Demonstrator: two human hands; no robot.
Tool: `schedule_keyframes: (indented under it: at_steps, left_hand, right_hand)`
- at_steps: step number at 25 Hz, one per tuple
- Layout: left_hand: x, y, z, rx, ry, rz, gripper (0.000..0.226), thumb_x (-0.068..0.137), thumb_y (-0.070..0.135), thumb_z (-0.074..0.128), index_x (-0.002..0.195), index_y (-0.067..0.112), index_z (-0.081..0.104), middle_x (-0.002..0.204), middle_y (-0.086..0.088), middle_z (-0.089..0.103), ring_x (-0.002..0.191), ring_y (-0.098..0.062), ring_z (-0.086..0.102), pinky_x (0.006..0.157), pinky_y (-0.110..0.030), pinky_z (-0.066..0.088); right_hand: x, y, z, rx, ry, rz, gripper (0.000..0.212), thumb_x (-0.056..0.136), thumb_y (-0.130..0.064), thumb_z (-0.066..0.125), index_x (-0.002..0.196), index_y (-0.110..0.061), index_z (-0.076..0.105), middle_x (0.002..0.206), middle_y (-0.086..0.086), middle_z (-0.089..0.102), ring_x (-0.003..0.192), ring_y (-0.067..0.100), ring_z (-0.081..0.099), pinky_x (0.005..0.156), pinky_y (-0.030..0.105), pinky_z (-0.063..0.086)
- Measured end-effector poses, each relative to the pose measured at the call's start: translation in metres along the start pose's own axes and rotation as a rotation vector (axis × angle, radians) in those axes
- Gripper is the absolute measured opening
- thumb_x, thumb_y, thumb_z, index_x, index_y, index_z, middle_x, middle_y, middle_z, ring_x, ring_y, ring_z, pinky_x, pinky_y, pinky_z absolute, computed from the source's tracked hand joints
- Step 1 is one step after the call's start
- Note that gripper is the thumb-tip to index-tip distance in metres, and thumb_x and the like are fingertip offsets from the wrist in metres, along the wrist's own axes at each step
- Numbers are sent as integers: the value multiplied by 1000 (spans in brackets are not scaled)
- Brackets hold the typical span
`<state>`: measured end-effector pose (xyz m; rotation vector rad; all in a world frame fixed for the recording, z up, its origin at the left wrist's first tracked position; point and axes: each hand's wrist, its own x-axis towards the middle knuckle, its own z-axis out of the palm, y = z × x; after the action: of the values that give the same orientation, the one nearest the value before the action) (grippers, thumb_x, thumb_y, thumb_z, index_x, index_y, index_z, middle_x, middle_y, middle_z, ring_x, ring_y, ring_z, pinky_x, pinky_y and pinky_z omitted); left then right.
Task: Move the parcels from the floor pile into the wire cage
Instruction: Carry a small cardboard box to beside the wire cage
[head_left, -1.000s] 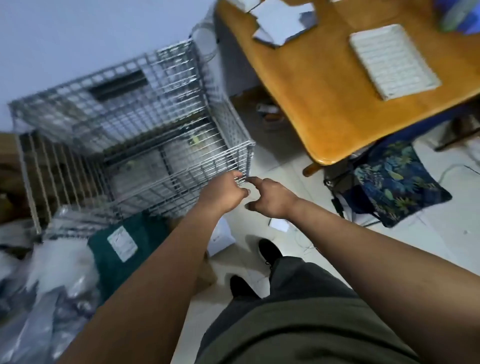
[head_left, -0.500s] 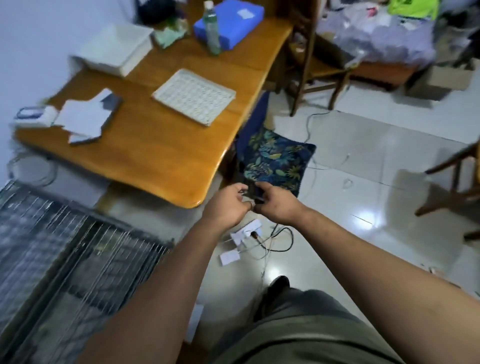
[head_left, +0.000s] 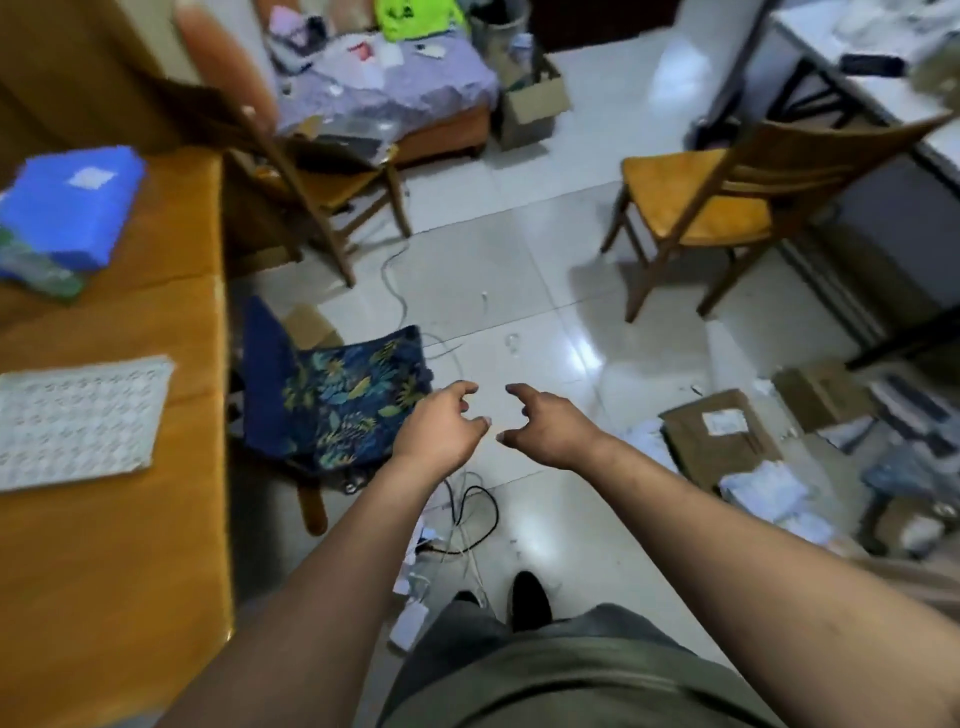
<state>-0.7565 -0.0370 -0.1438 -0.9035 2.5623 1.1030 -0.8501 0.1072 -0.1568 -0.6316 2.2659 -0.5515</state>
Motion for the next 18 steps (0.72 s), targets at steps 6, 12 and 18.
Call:
schedule_keyframes:
  at_steps: [6, 12, 18]
  left_hand:
    - [36, 66, 46, 204, -222, 268, 53, 91, 43, 67, 141, 33, 55, 128, 6, 65, 115, -19, 61, 96, -37, 51]
    - [32, 132, 117, 353, -459, 514, 54, 91, 40, 69, 142, 30, 56, 131, 1, 65, 118, -21, 61, 96, -36, 52]
    - [42, 204, 204, 458, -635, 644, 58, 91, 37, 66, 146, 28, 51, 139, -6, 57, 121, -28, 59, 101, -40, 50]
  right_hand:
    - [-44, 77, -21, 248, 260, 281, 81, 88, -43, 69, 157, -29, 29, 146, 8, 52, 134, 23, 51, 100, 39, 50]
    - [-108, 142, -8, 462, 488, 528, 77, 88, -39, 69, 155, -24, 35, 144, 6, 56, 132, 23, 53, 101, 32, 46]
    - [-128, 223, -16, 629, 571, 745, 78, 87, -33, 68, 157, -26, 32, 139, 13, 56, 130, 27, 52, 102, 32, 44]
